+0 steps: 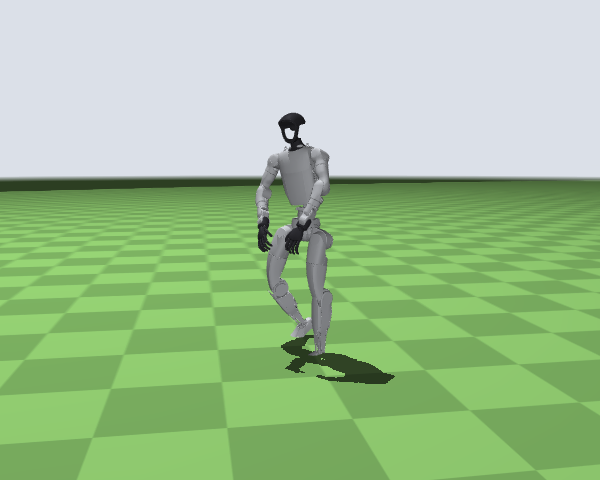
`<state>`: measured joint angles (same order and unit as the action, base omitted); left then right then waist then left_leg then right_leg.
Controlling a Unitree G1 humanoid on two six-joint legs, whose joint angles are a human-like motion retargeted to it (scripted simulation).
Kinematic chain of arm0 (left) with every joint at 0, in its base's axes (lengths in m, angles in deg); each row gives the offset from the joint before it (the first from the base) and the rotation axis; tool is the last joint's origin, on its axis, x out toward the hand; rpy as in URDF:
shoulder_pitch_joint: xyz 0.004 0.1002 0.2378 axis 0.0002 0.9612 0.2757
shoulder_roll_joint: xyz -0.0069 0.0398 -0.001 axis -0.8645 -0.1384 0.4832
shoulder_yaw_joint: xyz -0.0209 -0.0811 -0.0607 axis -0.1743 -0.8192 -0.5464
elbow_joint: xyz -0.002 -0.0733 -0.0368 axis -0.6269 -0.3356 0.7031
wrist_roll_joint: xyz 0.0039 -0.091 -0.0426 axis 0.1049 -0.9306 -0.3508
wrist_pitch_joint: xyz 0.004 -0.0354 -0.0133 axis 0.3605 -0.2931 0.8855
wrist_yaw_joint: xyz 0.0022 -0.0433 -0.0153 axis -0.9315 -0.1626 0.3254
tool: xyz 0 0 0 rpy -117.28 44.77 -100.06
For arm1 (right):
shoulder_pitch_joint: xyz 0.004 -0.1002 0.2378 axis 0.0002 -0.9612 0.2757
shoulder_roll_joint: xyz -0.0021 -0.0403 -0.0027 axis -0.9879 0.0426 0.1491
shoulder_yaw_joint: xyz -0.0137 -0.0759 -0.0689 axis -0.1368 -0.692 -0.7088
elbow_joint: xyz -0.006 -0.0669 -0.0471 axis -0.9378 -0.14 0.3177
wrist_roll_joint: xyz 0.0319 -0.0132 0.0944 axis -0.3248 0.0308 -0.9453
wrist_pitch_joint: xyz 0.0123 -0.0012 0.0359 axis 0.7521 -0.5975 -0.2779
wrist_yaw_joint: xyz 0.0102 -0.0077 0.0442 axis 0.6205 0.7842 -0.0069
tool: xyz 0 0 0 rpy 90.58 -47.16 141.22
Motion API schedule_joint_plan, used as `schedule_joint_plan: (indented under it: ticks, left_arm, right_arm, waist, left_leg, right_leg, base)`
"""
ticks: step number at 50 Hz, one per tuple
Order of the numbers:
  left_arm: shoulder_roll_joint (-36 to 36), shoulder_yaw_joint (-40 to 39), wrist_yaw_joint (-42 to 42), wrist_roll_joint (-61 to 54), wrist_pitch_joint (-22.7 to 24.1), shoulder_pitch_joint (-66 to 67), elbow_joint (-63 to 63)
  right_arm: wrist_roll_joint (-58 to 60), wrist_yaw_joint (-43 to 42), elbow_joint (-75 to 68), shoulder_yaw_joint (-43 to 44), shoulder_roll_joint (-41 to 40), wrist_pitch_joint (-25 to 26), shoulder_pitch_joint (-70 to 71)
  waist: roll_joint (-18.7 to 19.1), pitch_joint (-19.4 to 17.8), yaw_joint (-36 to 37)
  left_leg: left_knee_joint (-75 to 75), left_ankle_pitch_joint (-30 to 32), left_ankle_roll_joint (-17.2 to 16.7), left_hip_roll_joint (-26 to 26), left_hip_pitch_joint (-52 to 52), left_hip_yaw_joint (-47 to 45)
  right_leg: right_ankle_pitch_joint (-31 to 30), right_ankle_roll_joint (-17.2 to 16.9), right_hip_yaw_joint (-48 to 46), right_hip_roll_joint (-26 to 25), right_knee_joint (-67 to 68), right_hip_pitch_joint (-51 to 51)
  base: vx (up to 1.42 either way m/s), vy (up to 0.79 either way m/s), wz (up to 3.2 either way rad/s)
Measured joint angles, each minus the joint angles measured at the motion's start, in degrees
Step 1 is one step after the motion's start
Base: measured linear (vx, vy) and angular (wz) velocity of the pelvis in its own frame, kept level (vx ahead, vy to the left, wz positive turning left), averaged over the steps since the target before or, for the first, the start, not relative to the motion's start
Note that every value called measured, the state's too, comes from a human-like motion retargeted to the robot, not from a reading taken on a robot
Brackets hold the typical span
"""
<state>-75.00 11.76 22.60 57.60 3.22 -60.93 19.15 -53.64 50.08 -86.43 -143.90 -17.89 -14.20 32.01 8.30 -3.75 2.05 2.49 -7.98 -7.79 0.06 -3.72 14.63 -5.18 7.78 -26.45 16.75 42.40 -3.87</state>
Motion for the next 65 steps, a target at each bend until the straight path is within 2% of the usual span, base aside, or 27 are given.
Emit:
schedule_joint_plan:
  ticks: [13, 21, 31, 35, 45, 58, 65]
  left_arm:
    - [-0.3, 0.0, 7.9, -3.7, -1.2, 0.7, -1.7]
    - [-0.6, 0.0, 10.2, -1.5, -0.7, -1.3, -1.0]
    - [2.4, -0.1, 7.7, 2.8, 0.2, -4.8, -4.5]
    - [3.3, -1.5, 5.9, 2.0, 0.3, -4.8, -4.4]
    - [3.6, -12.9, -2.1, -7.2, -0.9, 1.4, 3.8]
    - [3.7, -27.6, -16.0, -26.1, -1.0, 11.9, 22.5]
    - [6.4, -32.9, -21.8, -30.2, -0.5, 13.4, 29.3]
  right_arm:
    - [-1.3, 9.4, -1.9, -6.8, 0.1, 2.5, 0.5]
    - [-1.9, 13.7, -1.6, -10.1, 1.8, 3.2, 2.5]
    - [-1.6, 13.5, -5.6, -9.9, 0.8, 3.7, 4.3]
    - [-1.6, 11.6, -6.2, -7.6, 0.1, 3.5, 3.8]
    - [-6.1, -0.7, 0.7, 0.8, -2.0, 1.6, 2.3]
    - [-28.2, -17.2, 20.4, 13.1, -4.2, -1.4, -3.3]
    - [-34.4, -20.0, 23.0, 14.9, -6.7, 0.1, -2.5]
  waist:
    - [-1.3, -2.6, 0.3]
    - [-2.5, -5.4, 0.7]
    - [-3.8, -8.6, 2.2]
    - [-4.1, -8.9, 2.7]
    - [-3.2, -8.9, 1.0]
    - [-3.3, -9.5, -2.9]
    - [-3.9, -10.2, -2.8]
  left_leg:
    - [0.3, 1.6, -2.8, -1.6, -2.7, 3.8]
    - [0.4, 2.8, -4.8, -2.9, -4.7, 6.5]
    - [0.4, 3.9, -5.9, -4.9, -6.9, 9.3]
    - [0.4, 4.5, -6.1, -5.9, -7.3, 10.4]
    - [0.3, 5.3, -5.9, -8.1, -7.3, 12.2]
    - [0.3, 5.3, -6.2, -9.9, -6.7, 13.5]
    - [-1.0, 4.8, -6.6, -10.6, -7.1, 13.7]
  right_leg:
    - [-5.2, 0.9, -1.3, 1.2, 3.0, -1.5]
    - [-9.7, 0.8, -1.1, 1.7, 4.8, -3.1]
    - [-16.3, -2.2, 3.0, 1.8, 7.5, -6.6]
    - [-19.0, -3.7, 5.0, 1.7, 8.5, -7.7]
    - [-24.8, -7.8, 10.2, 0.4, 10.8, -9.8]
    - [-24.8, -9.1, 11.7, -1.6, 14.0, -9.6]
    - [-24.8, -9.9, 12.6, -2.8, 15.6, -9.9]
  base:
    - [0.01, 0.02, 0.48]
    - [0.0, 0.02, 0.53]
    - [-0.01, 0.04, 0.47]
    - [-0.03, 0.04, 0.47]
    - [-0.04, 0.03, 0.42]
    - [-0.01, -0.03, 0.37]
    - [-0.03, -0.03, 0.29]
